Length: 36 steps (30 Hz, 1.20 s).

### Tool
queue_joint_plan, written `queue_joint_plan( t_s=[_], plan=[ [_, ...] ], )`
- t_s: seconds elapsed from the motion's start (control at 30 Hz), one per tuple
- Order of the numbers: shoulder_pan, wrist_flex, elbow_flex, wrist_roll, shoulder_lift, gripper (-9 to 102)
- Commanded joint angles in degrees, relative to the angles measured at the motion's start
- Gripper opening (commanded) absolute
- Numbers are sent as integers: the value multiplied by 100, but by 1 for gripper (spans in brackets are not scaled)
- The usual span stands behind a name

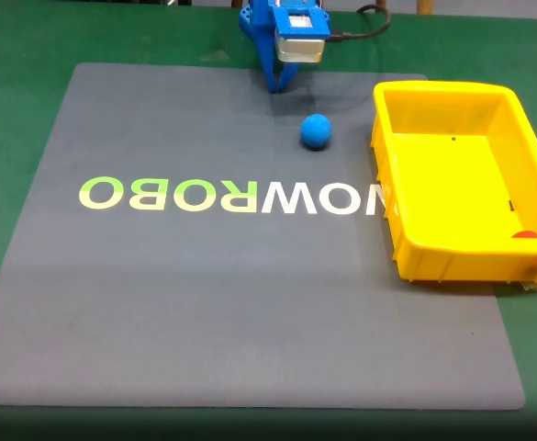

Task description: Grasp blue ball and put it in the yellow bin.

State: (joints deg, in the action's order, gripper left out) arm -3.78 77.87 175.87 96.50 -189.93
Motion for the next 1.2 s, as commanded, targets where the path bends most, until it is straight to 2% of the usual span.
queue_joint_plan(
  t_s=[0.0,0.73,0.93,1.03,1.17],
  plan=[
    [-97,79,176,79,-53,0],
    [-70,0,176,97,-53,1],
    [-105,-844,79,105,-53,31],
    [-105,-1345,-18,35,-53,37],
    [-105,-2188,-44,-88,-53,38]
  ],
)
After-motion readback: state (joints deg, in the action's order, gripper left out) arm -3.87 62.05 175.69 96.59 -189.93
